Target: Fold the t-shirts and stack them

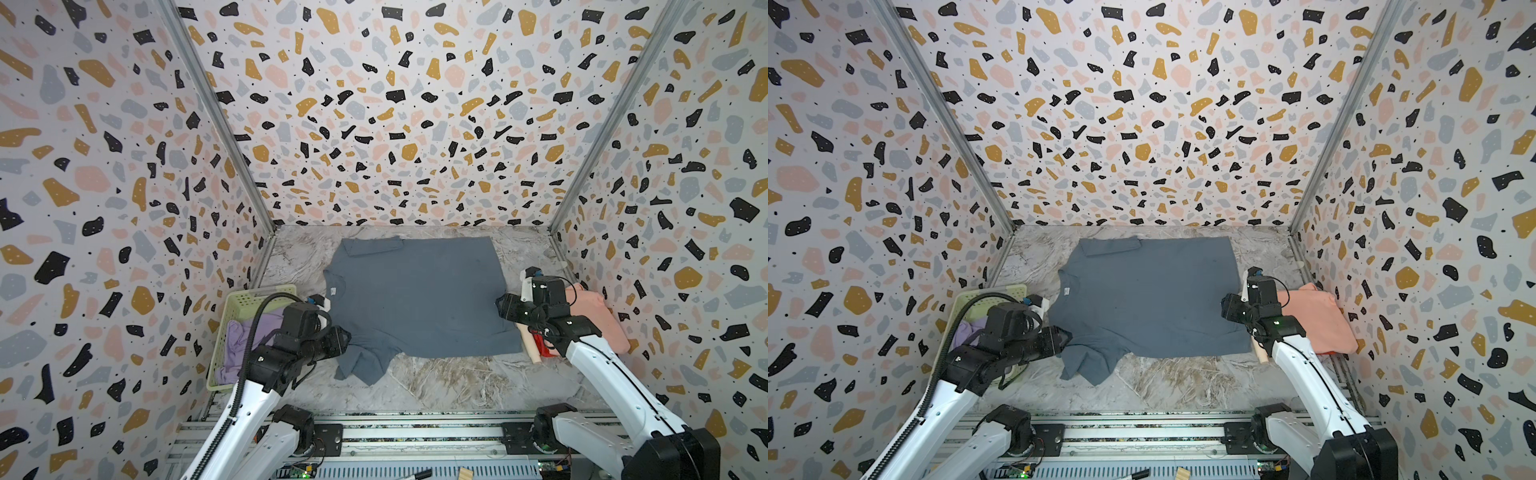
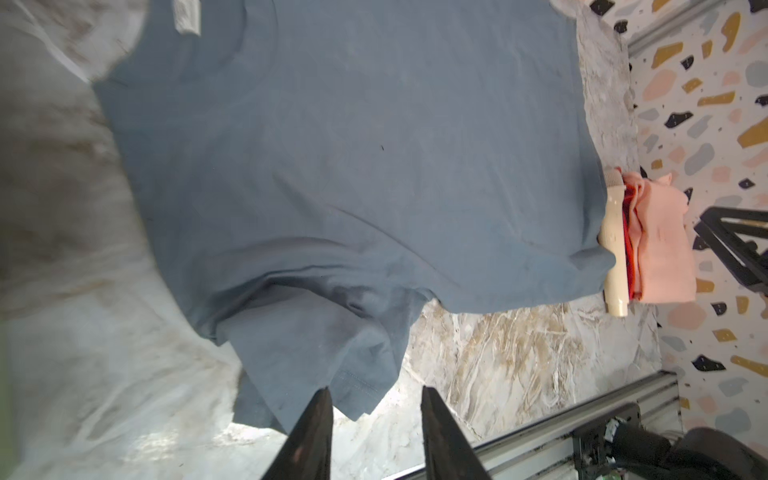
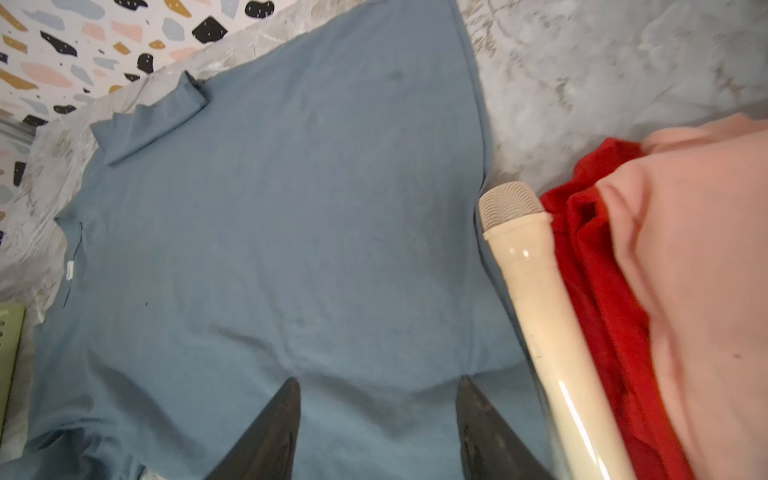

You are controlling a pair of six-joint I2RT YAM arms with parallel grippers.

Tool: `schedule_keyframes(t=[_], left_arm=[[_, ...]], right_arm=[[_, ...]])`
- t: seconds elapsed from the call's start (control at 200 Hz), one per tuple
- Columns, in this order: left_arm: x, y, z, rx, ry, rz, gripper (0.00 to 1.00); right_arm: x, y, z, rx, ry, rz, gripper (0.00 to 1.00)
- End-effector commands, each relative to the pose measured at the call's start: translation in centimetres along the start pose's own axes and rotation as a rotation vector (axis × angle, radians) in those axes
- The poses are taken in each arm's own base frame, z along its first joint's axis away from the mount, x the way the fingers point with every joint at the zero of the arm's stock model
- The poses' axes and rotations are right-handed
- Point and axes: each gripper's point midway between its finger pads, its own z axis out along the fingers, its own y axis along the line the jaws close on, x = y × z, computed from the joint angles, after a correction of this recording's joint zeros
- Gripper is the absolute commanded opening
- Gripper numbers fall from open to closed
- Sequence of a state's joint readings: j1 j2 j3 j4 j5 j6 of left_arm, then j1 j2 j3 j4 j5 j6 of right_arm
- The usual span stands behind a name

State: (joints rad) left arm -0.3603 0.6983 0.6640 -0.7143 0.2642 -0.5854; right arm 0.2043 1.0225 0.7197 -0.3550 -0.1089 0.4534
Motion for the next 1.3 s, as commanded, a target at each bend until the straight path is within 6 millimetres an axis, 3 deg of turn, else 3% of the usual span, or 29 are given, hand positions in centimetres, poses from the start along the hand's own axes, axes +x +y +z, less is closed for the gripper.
schedule_keyframes(t=[0.0, 0.1, 0.225, 0.405, 0.541, 0.711, 0.796, 0.951, 1.081, 1.181, 1.296], left_arm=[[1.1, -2.7, 1.7, 0.138, -0.006, -0.013, 0.41], [3.5, -3.2, 4.0, 0.138, 0.037, 0.035, 0.53], [5.4, -1.5, 6.4, 0.030, 0.075, 0.104, 0.63], [5.2, 0.2, 8.3, -0.077, 0.071, 0.199, 0.66], [5.2, 0.0, 9.4, -0.078, 0.082, 0.232, 0.67], [7.8, 2.4, 10.8, -0.175, 0.168, 0.190, 0.68], [9.5, 2.4, 10.8, -0.170, 0.208, 0.181, 0.68], [13.5, 0.2, 10.9, -0.061, 0.317, 0.166, 0.69], [15.9, -3.4, 10.7, 0.099, 0.402, 0.178, 0.70], [16.1, -6.0, 10.2, 0.190, 0.436, 0.209, 0.70], [14.2, -6.3, 9.4, 0.121, 0.400, 0.291, 0.72]], right_arm=[[0.6, 1.0, 0.7, -0.059, 0.007, 0.017, 0.60], [1.5, 1.1, 1.6, -0.079, 0.027, 0.023, 0.63], [2.4, 0.9, 2.3, -0.078, 0.043, 0.027, 0.70], [2.6, 0.7, 2.4, -0.073, 0.037, 0.025, 0.73], [2.9, 0.6, 2.4, -0.073, 0.030, 0.027, 0.73], [3.0, 0.1, 2.5, -0.053, 0.026, 0.028, 0.73], [3.2, -0.2, 2.5, -0.043, 0.022, 0.029, 0.73], [3.6, -0.7, 2.7, -0.020, 0.027, 0.031, 0.73], [3.7, -1.0, 2.8, -0.007, 0.024, 0.028, 0.73], [3.7, -1.3, 2.9, 0.006, 0.022, 0.023, 0.73], [3.6, -1.4, 2.9, 0.015, 0.021, 0.012, 0.73]])
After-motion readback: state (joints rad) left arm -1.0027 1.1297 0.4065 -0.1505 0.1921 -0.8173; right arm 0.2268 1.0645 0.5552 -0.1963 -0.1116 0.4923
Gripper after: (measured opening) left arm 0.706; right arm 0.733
